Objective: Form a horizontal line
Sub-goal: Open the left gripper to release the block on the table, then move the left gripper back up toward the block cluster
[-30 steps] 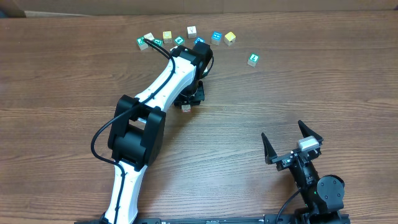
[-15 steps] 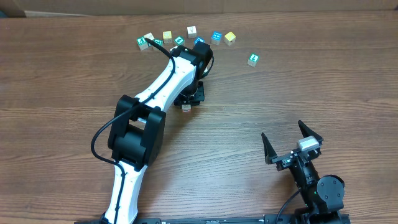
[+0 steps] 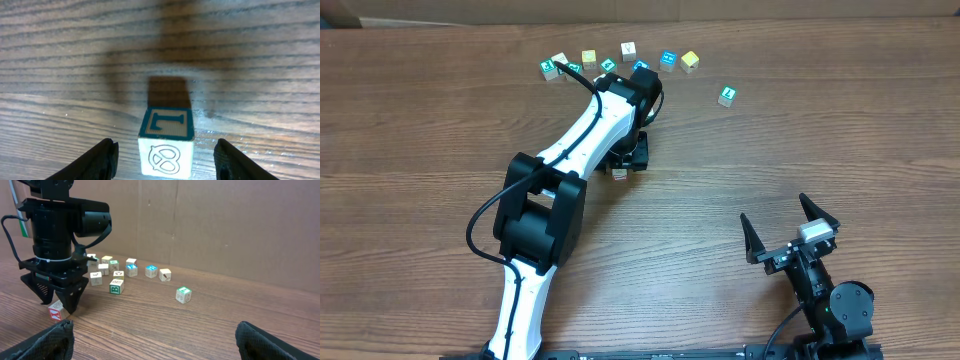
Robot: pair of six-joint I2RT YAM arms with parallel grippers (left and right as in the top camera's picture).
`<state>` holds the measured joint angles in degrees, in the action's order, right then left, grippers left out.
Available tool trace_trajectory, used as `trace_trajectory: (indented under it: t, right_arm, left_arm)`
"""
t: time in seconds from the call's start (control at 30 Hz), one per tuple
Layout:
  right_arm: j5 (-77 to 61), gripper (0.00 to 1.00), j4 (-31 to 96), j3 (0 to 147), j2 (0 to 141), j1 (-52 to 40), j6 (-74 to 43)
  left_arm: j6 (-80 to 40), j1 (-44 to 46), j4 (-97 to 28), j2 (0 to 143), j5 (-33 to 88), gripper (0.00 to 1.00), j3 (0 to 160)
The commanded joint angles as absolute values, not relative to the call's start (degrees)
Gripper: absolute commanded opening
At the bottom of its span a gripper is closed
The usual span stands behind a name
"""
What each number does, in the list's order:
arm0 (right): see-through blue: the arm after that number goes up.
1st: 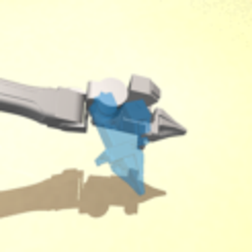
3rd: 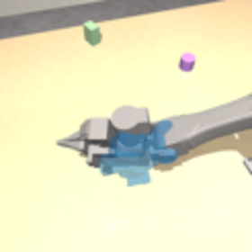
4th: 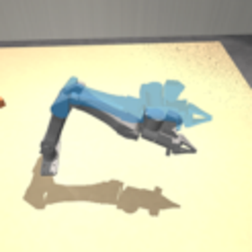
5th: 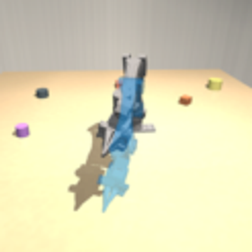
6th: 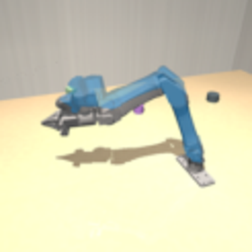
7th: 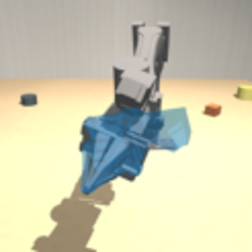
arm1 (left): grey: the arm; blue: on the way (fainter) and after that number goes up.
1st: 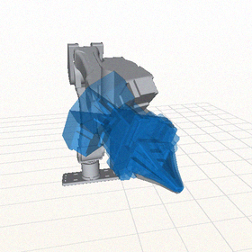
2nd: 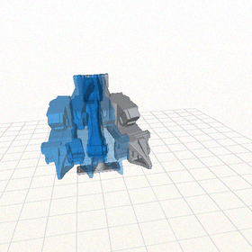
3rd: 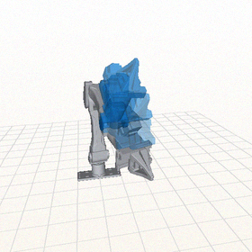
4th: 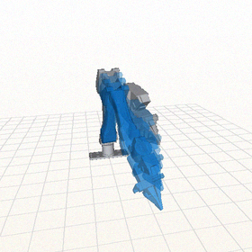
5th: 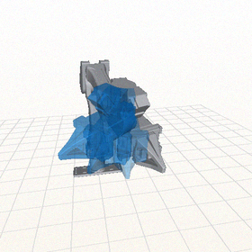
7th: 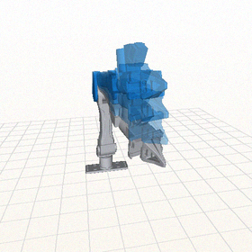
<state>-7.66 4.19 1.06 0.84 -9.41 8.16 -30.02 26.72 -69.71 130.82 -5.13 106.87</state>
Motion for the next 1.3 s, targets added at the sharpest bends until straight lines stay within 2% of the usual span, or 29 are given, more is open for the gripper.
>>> trace_trajectory:
  t: [0.0,0.27,0.43,0.6,0.7,0.77,0.8,0.87,0.93,0.97,1.07,1.1,1.13,1.17,1.27]
  right_arm:
    - [-7.8,1.0,4.0,0.4,0.2,-9.7,8.2]
    - [-7.8,1.0,4.0,0.4,0.2,-9.7,8.2]
    - [-7.8,1.0,4.0,0.4,0.2,-9.7,8.2]
    - [-7.8,1.0,4.0,0.4,0.2,-9.7,8.2]
    - [-7.8,1.0,4.0,0.4,0.2,-9.7,8.2]
    - [-7.8,1.0,4.0,0.4,0.2,-9.7,8.2]
    - [-7.8,1.0,4.0,0.4,0.2,-9.7,8.2]
    - [-7.8,1.0,4.0,0.4,0.2,-9.7,8.2]
    - [-7.8,1.0,4.0,0.4,0.2,-9.7,8.2]
    - [-7.8,1.0,4.0,0.4,0.2,-9.7,8.2]
    - [-7.8,1.0,4.0,0.4,0.2,-9.7,8.2]
    - [-7.8,1.0,4.0,0.4,0.2,-9.7,8.2]
    - [-7.8,1.0,4.0,0.4,0.2,-9.7,8.2]
    - [-7.8,1.0,4.0,0.4,0.2,-9.7,8.2]
    - [-7.8,1.0,4.0,0.4,0.2,-9.7,8.2]
  left_arm:
    - [-29.2,26.0,-70.7,129.6,-4.8,0.59,109.6]
    - [-25.5,22.7,-79.7,129.5,-4.1,0.57,128.9]
    - [-23.1,18.9,-82.8,129.5,-3.2,0.61,143.7]
    - [-22.2,13.9,-82.9,129.5,-3.4,0.8,149.1]
    - [-22.2,11.0,-84.2,129.6,-3.4,0.83,148.9]
    - [-22.2,9.5,-85.5,129.6,-3.4,0.96,148.9]
    - [-22.2,9.0,-86.0,129.6,-3.4,1.0,148.9]
    - [-22.2,7.9,-86.6,129.6,-3.3,1.0,148.9]
    - [-22.2,7.5,-87.0,129.6,-3.3,0.96,148.9]
    - [-21.8,7.4,-87.0,129.6,-3.3,0.9,148.9]
    - [-17.6,7.4,-85.8,129.6,-0.1,0.29,148.9]
    - [-15.6,7.4,-85.2,129.7,2.6,0.18,148.9]
    - [-13.7,7.6,-84.8,129.8,4.8,0.14,148.9]
    - [-12.3,8.0,-84.3,130.0,6.0,0.15,148.9]
    - [-9.4,9.1,-82.3,131.0,5.0,0.28,148.6]
